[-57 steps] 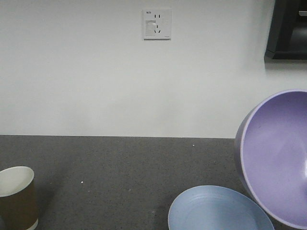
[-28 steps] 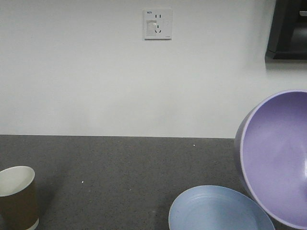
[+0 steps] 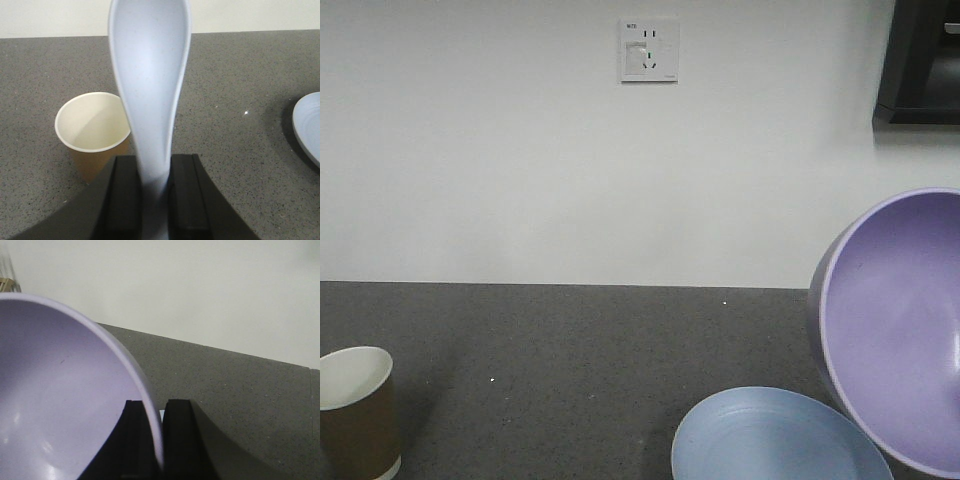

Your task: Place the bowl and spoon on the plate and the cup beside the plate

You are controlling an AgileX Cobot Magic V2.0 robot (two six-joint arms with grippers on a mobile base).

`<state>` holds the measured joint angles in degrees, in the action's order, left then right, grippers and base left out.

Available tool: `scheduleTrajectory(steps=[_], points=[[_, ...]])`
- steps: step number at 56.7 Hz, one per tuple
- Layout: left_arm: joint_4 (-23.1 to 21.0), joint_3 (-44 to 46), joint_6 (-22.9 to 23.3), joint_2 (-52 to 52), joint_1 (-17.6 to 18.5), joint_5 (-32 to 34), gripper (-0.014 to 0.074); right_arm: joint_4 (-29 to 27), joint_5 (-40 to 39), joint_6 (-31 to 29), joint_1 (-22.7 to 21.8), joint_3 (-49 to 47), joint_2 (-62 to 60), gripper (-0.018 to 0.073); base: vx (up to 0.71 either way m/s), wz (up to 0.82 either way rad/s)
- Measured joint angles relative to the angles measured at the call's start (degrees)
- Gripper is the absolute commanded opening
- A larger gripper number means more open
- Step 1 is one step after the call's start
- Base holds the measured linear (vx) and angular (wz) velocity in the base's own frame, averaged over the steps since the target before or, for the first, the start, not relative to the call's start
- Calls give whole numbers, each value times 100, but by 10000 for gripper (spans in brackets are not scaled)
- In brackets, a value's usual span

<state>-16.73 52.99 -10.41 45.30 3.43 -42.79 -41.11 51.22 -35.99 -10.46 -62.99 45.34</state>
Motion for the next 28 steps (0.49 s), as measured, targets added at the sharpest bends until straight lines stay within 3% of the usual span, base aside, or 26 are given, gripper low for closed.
scheduleTrajectory(steps=[11, 17, 28], points=[[0, 0, 0, 22, 0, 49, -3, -109, -5, 32, 0, 0, 109, -9, 0, 0], [0, 0, 0, 48, 0, 164, -3, -135, -11, 358, 0, -8, 349, -9, 0, 0], [0, 0, 0, 72, 0, 257, -3, 439, -206, 1080, 121, -18, 1353, -9, 0, 0]])
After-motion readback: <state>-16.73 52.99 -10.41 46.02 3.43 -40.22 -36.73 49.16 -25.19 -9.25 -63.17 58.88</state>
